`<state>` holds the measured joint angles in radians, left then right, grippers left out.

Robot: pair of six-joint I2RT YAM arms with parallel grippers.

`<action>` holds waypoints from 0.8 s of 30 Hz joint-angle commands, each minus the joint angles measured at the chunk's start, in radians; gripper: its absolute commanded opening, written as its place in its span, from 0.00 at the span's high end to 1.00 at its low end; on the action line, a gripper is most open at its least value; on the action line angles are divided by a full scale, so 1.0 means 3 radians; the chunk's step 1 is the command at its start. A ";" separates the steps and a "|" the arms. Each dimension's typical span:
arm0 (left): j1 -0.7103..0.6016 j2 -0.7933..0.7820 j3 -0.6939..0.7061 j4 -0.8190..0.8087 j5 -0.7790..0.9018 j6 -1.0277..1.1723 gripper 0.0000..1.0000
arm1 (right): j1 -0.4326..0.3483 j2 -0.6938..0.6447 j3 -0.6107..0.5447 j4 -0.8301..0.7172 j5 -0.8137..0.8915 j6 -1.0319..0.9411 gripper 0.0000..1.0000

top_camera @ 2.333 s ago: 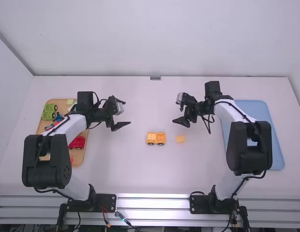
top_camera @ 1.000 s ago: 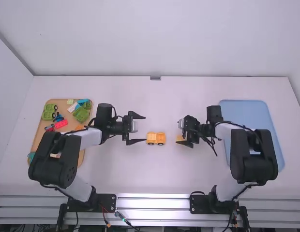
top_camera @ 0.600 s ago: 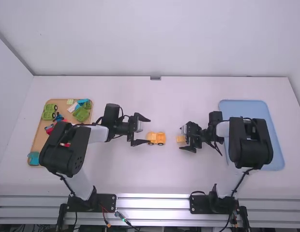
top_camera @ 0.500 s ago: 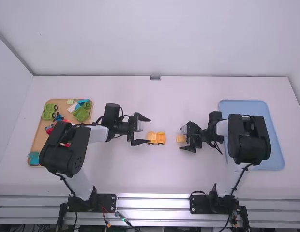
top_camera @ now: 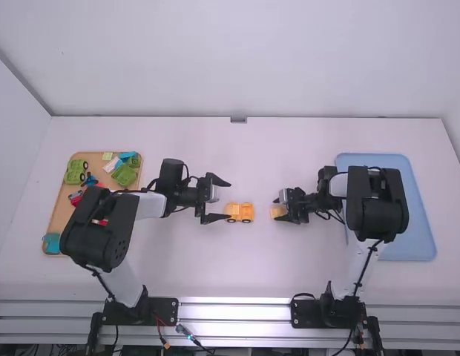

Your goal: Assemble lego blocks to make yellow taxi

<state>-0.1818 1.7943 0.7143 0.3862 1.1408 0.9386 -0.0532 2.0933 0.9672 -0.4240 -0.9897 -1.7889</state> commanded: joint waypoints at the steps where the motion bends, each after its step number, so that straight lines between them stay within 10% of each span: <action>1: -0.0018 0.0036 0.0034 -0.0001 0.0072 -0.0027 0.01 | 0.0014 0.0048 -0.0042 0.0053 0.0064 0.0109 0.44; 8: -0.0019 0.0036 0.0034 -0.0015 0.0074 -0.0027 0.01 | 0.0051 0.0048 -0.0131 0.0175 0.0071 0.0127 0.47; 19: -0.0029 0.0036 0.0031 -0.0051 0.0072 -0.0025 0.01 | 0.0043 0.0048 -0.0123 0.0106 0.0056 0.0127 0.86; 24: -0.0057 0.0036 -0.0008 -0.0056 0.0071 -0.0024 0.01 | 0.0046 0.0041 -0.0003 -0.0178 -0.0070 0.0128 0.86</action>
<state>-0.1921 1.7943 0.7143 0.3733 1.1408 0.9386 -0.0364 2.0930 0.9401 -0.4595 -0.9775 -1.7538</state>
